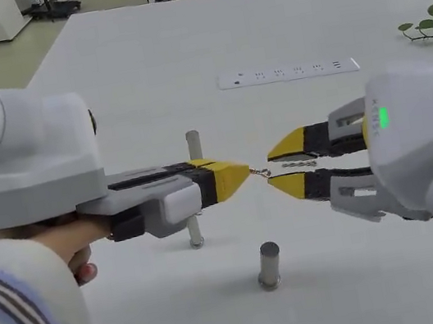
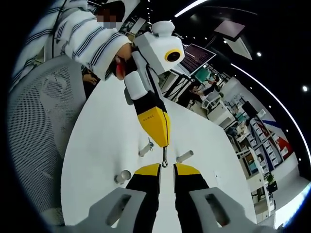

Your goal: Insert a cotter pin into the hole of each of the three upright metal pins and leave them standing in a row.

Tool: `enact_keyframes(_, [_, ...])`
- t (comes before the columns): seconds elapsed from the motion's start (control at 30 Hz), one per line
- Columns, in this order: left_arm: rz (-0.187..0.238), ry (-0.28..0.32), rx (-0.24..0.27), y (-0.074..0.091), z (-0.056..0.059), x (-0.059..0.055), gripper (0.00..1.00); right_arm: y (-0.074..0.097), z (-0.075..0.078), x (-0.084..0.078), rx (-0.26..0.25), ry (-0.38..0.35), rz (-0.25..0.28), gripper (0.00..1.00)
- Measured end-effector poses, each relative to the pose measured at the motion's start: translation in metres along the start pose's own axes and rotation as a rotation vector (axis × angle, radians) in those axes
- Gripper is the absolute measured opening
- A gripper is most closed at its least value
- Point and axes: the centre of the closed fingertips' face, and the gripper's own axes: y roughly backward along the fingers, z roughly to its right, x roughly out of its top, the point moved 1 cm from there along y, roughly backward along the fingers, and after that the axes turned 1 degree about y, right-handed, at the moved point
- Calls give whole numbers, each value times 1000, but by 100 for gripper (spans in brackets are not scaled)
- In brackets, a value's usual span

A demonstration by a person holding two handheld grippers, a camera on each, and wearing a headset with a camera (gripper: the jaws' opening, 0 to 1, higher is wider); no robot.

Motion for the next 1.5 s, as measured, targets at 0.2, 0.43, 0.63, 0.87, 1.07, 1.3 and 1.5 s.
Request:
enact_keyframes(0.2, [-16,-38,-4,1,2,-6,0,-2,-3,-1,22,-84,21,17])
enact_keyframes(0.43, [-12,-89,-30,1,10,-6,0,-5,-8,-5,39,-154,34,19])
enact_keyframes(0.63, [-31,-120,-71,0,18,-10,0,-4,-5,-6,31,-200,49,19])
enact_keyframes(0.87, [-56,-165,-78,-1,19,-12,0,-3,-6,-7,39,-207,52,18])
enact_keyframes(1.07, [-102,-241,-88,-1,20,-17,0,-5,-11,-9,73,-199,45,16])
enact_keyframes(1.3, [-138,-302,-91,0,19,-20,0,-7,-16,-8,100,-188,46,12])
enact_keyframes(1.5, [-158,-343,-95,0,18,-22,0,-7,-19,-6,125,-190,54,7])
